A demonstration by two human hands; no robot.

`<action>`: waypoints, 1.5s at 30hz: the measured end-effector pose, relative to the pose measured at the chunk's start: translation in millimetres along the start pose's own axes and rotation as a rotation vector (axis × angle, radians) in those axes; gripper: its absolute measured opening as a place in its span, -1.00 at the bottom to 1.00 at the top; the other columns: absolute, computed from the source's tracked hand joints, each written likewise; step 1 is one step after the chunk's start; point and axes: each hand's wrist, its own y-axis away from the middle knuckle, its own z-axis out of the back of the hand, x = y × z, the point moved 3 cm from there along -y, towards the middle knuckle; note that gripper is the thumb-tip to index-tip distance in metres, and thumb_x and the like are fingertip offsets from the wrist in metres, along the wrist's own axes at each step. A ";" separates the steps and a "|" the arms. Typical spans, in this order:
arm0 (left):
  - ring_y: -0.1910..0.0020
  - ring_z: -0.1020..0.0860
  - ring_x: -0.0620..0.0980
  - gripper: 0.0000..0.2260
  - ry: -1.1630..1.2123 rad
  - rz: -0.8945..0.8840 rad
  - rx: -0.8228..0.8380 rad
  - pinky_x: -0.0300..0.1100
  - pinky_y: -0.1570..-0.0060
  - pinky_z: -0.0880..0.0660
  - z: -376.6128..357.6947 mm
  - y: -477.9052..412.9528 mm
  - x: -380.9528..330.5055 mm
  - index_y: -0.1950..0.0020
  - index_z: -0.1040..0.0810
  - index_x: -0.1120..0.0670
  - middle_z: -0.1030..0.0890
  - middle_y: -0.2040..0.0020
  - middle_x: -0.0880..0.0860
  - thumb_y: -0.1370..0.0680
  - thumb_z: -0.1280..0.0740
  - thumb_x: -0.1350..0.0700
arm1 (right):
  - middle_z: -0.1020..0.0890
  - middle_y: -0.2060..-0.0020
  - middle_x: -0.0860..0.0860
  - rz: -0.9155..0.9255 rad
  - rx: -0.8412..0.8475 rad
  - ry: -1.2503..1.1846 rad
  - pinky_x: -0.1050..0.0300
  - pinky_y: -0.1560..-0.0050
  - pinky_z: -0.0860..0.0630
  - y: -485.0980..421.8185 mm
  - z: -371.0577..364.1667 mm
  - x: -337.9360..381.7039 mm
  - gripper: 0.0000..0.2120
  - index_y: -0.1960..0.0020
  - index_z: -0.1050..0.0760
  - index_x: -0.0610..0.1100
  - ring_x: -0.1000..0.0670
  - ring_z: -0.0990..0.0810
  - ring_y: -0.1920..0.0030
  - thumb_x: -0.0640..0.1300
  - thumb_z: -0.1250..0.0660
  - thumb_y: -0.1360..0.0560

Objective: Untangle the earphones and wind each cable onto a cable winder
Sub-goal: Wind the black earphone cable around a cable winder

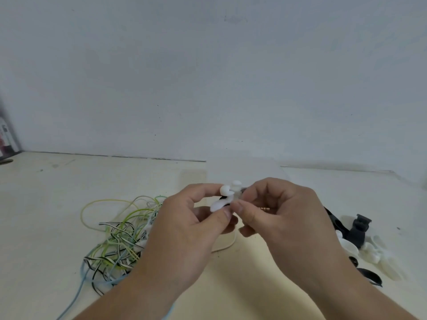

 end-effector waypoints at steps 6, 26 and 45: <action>0.25 -0.71 0.00 -0.76 -0.045 -0.006 -0.039 0.00 0.03 -0.61 2.9 -1.5 2.4 0.05 -0.68 -0.09 -0.73 0.26 0.06 -0.51 -0.41 0.27 | -0.68 0.37 -0.11 -0.054 0.020 -0.192 0.16 0.22 -0.62 -3.6 6.8 -3.3 -0.78 0.24 -0.67 -0.16 -0.06 -0.68 0.35 -0.42 -0.38 -0.46; 0.18 -0.61 0.30 -0.77 -0.049 -0.228 0.059 0.25 0.22 -0.52 -3.2 -0.9 -2.8 -0.06 -0.55 0.01 -0.69 0.04 0.03 -0.43 -0.35 0.21 | -0.67 0.22 0.09 -0.021 -0.072 0.054 -0.01 0.14 -0.63 2.9 -4.5 -6.0 -0.87 0.17 -0.48 -0.03 0.05 -0.71 0.28 -0.06 -0.38 -0.52; 0.25 -0.70 0.06 -0.83 -0.024 -0.193 -0.076 -0.05 0.16 -0.67 3.9 0.0 -14.5 0.27 -0.66 0.12 -0.72 0.08 -0.05 -0.44 -0.49 0.04 | -0.63 0.14 0.15 0.140 -0.004 0.136 -0.10 0.26 -0.60 3.2 -6.2 -4.5 -0.73 0.14 -0.34 0.18 0.07 -0.65 0.27 -0.01 -0.45 -0.47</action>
